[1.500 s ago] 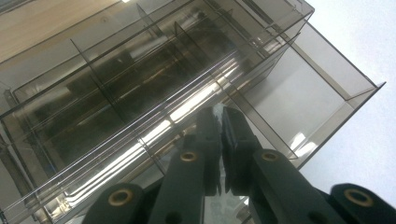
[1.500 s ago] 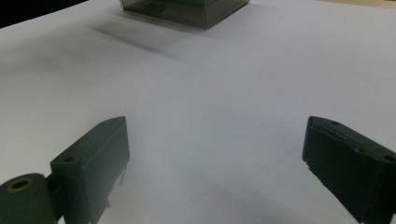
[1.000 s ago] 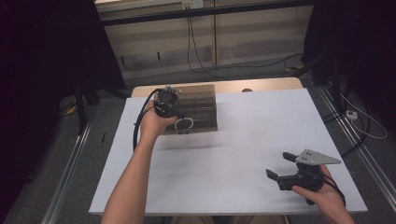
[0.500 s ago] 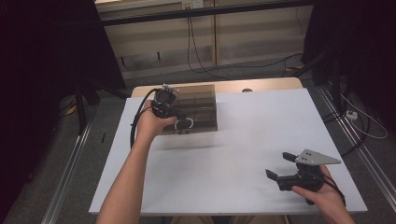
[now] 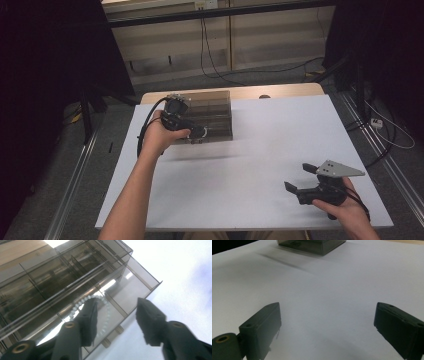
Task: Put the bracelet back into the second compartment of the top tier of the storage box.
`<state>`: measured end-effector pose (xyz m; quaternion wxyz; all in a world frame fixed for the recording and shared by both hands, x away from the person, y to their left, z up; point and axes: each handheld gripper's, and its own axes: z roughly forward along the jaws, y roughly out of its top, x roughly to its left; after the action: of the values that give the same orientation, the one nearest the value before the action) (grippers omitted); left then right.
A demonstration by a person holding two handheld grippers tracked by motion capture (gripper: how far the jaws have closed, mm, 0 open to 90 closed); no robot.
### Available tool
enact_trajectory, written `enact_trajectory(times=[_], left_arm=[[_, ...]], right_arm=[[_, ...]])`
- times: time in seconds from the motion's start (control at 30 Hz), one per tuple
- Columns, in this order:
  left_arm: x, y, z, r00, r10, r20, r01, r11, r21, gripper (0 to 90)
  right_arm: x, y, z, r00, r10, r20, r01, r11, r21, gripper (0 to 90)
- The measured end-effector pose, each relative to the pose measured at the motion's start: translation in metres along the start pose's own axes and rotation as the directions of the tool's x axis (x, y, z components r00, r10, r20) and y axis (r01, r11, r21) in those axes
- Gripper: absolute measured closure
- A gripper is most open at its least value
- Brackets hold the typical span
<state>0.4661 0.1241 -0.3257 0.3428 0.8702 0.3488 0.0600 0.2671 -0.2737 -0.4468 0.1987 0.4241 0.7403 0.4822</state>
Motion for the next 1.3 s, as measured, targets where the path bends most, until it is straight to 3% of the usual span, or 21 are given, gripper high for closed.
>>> enact_trajectory(times=[0.37, 0.57, 1.3], left_arm=[[-0.006, -0.012, -0.003, 0.9995, 0.001, 0.033, -0.001, 1.0000, -0.008, 35.3], [-0.011, -0.019, -0.005, 0.9984, 0.028, 0.049, -0.027, 0.9995, -0.018, 26.4], [-0.025, -0.034, -0.006, 0.9931, 0.071, 0.094, -0.071, 0.9975, -0.008, 21.0]], right_arm=[[0.001, 0.000, 0.000, 1.0000, -0.001, -0.001, 0.001, 1.000, -0.001, 6.9], [0.002, 0.000, 0.001, 1.0000, -0.002, -0.001, 0.002, 1.000, 0.002, 6.9], [0.002, 0.000, 0.000, 1.0000, -0.003, -0.003, 0.003, 1.000, 0.002, 6.9]])
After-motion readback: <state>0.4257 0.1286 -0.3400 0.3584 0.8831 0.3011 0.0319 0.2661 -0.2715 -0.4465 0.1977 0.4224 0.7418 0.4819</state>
